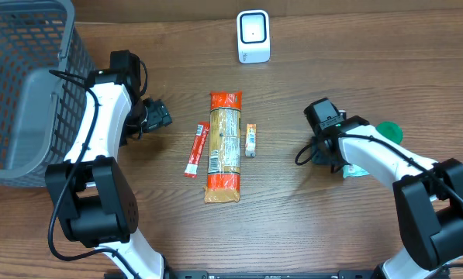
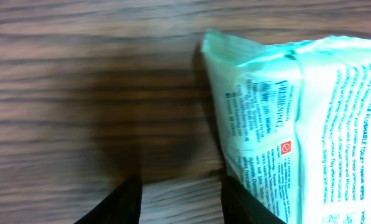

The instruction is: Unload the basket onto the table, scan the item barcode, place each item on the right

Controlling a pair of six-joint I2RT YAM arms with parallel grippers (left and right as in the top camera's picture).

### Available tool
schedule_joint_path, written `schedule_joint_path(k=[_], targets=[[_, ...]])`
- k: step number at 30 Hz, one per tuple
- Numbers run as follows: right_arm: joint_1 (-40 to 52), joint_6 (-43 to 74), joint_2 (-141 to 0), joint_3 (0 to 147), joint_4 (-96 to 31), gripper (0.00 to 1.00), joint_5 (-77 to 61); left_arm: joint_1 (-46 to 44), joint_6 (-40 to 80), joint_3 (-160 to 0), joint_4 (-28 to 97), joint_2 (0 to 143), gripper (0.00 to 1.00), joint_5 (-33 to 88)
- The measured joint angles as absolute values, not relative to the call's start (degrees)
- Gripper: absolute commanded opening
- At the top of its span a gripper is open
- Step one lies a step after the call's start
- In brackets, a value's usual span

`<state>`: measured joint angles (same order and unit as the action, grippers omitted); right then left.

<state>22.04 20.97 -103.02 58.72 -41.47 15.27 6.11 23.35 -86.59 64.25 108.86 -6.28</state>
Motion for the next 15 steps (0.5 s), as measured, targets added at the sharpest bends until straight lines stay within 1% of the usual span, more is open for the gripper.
schedule_joint_path(k=[6,10,15], targets=[[18.7,20.99,-103.02,58.72,-41.69,0.43,15.7,6.11,23.35,-86.59,64.27,108.86,1.0,-6.28],[17.21,20.99,-103.02,59.09,-43.05,0.5,15.97,6.11,23.35,-86.59,64.27,108.86,1.0,-6.28],[16.97,20.82,-103.02,63.64,-51.05,0.55,14.81,6.11,23.35,-86.59,64.27,108.86,1.0,-6.26]])
